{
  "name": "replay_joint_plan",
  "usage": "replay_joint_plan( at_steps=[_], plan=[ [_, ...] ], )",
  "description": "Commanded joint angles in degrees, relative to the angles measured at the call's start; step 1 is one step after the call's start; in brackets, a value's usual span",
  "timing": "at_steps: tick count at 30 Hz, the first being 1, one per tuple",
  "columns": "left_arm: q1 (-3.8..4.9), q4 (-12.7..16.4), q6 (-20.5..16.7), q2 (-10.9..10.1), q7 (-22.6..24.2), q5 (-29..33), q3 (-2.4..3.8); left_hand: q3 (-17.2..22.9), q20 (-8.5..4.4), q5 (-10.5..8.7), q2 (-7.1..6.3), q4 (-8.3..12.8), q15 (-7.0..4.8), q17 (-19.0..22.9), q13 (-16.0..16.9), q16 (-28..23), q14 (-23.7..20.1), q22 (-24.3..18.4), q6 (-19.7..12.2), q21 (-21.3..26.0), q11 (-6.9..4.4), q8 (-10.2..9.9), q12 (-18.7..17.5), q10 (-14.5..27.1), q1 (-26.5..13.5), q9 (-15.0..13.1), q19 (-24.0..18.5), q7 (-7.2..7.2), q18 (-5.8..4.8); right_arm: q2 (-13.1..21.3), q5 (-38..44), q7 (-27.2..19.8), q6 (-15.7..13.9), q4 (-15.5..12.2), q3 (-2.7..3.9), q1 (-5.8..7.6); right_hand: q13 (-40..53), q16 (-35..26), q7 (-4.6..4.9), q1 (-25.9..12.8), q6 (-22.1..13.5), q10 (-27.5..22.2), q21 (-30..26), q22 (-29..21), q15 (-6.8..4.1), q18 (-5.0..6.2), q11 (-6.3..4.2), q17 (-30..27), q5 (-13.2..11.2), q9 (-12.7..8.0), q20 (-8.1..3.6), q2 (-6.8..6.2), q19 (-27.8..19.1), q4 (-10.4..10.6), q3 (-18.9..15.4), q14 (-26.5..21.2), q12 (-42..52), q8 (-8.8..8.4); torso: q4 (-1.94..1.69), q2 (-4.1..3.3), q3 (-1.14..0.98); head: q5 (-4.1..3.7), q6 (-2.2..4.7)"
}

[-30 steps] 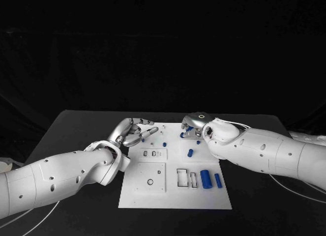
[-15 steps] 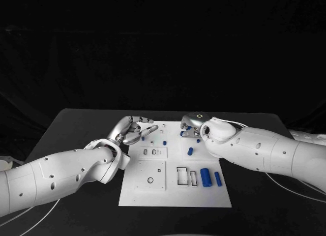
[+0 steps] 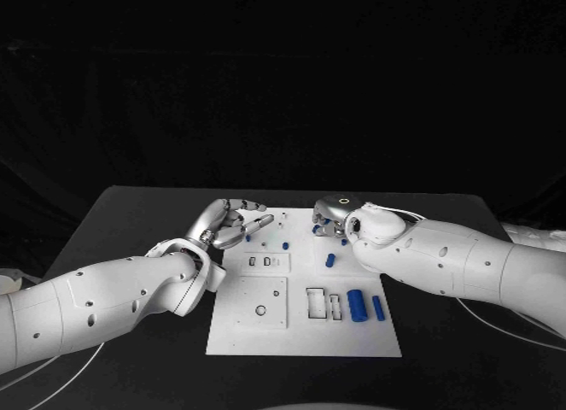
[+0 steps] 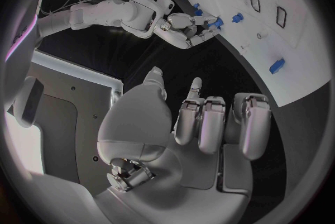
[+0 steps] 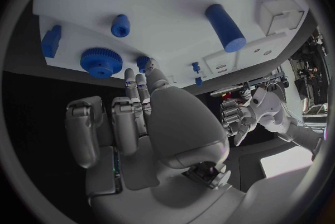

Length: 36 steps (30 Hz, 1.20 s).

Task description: Assemble the parts on the task board

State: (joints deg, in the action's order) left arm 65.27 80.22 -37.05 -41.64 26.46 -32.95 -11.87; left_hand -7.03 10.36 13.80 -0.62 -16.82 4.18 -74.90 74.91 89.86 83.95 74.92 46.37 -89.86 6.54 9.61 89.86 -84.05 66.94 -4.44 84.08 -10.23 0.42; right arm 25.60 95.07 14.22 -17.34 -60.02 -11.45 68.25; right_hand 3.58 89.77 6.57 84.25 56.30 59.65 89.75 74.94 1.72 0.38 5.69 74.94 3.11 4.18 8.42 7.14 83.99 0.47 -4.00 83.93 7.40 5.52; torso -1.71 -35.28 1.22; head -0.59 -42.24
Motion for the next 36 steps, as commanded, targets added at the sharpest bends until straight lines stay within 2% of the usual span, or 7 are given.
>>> replay_joint_plan(
  at_steps=[1, 23, 36],
  plan=[
    [0.09, 0.1, -0.1, 0.1, 0.7, -0.2, 0.07, -0.4, 0.42, -0.15, 0.22, 0.0, -0.10, -15.1, 15.1, 0.1, 6.1, 15.1, 0.4, -0.1, -0.18, -0.4, 0.1, -6.0, 0.6, 0.1, 5.9, 0.12, -0.42, -0.2, 1.0, 1.6, 1.6, 0.2, 0.02, -0.04, -0.1, 0.2, 0.03, 0.3, 0.5, 0.6, 0.3, 15.1, -0.45, -0.38, -0.06, 15.1, -0.3, -0.1, -0.53, 0.22, 6.0, 0.0, 0.5, 6.1, -0.3, -0.38, -0.02, 0.05, -0.05, -0.03, -0.02],
    [0.09, 0.0, 0.0, 0.2, 0.7, -0.2, 0.06, -0.4, 0.41, -0.14, 0.35, 0.0, -0.10, -15.1, 15.1, 0.1, 6.1, 15.1, 0.5, -0.1, -0.18, -0.4, 0.1, -6.0, 0.6, 0.1, 5.9, 0.12, -0.42, -0.3, 1.0, 2.0, 3.1, 0.3, 0.02, -0.13, -0.1, 0.2, 0.05, 0.2, 1.5, 2.7, 0.3, 15.1, -1.87, -0.38, -1.14, 15.1, -0.3, -0.1, -1.84, 0.75, 6.0, 0.8, 1.2, 6.1, -1.4, -0.85, -0.03, 0.02, -0.01, -0.05, -0.23],
    [0.09, 0.0, 0.1, 0.1, 0.8, -0.2, 0.06, -0.3, 0.41, -0.14, 0.42, 0.0, -0.11, -15.1, 15.1, 0.1, 6.1, 15.1, 0.5, -0.1, -0.19, -0.4, 0.1, -6.0, 0.6, 0.1, 5.9, 0.13, -0.42, -0.8, 1.0, 1.8, 2.9, 0.6, 0.02, -0.14, -0.1, 0.2, 0.35, 0.0, 0.6, 2.6, 0.3, 15.1, -2.00, -0.38, -1.03, 15.1, -0.4, -0.4, -2.23, -0.30, 6.0, 1.1, 1.0, 6.1, -2.6, -1.78, -0.05, 0.03, -0.01, 0.01, -0.41]
  ],
)
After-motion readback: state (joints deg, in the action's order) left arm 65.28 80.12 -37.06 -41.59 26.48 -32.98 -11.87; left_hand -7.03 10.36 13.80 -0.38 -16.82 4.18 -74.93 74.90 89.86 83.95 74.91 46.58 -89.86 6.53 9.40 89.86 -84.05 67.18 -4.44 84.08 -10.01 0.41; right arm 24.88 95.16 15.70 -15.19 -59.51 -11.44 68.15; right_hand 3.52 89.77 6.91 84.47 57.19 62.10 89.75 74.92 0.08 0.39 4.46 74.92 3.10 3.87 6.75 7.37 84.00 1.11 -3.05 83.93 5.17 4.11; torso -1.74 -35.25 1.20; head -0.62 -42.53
